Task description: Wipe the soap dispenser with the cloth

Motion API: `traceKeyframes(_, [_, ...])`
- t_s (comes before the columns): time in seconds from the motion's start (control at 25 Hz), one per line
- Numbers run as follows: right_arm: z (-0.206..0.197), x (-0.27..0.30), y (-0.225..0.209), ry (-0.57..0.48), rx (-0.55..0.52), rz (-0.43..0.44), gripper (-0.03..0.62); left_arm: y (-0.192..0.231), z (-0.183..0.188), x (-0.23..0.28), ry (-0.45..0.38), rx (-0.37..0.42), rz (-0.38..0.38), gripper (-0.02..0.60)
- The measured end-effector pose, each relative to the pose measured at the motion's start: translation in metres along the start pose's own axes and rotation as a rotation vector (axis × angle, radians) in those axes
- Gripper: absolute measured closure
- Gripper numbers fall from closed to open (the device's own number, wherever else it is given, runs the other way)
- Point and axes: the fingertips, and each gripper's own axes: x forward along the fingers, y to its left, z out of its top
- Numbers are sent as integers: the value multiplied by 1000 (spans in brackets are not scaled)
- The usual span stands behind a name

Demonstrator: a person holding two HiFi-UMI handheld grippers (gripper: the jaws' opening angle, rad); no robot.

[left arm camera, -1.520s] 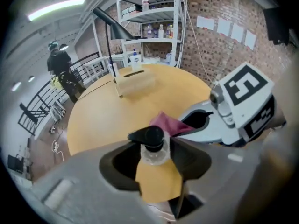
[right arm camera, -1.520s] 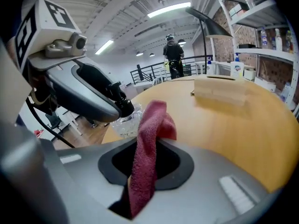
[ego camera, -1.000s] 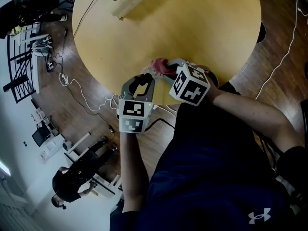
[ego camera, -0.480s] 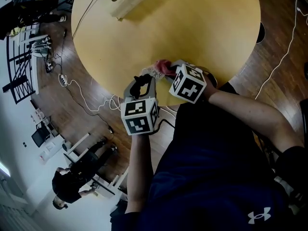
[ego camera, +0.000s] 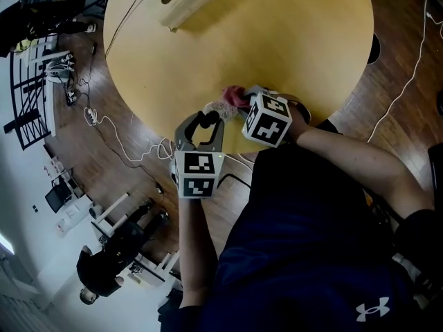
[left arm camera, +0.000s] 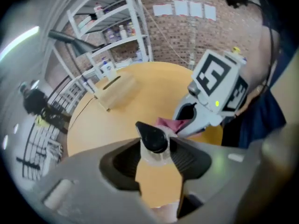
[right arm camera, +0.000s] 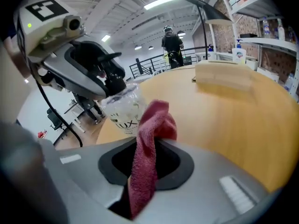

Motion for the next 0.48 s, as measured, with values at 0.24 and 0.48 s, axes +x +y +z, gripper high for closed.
traceKeyframes(0.24, [4, -9, 4, -15, 13, 15, 518, -3, 3, 0, -2, -294, 42, 420])
traceKeyframes(0.48, [24, -36, 17, -87, -31, 29, 518, -6, 6, 1, -72, 97, -106, 446])
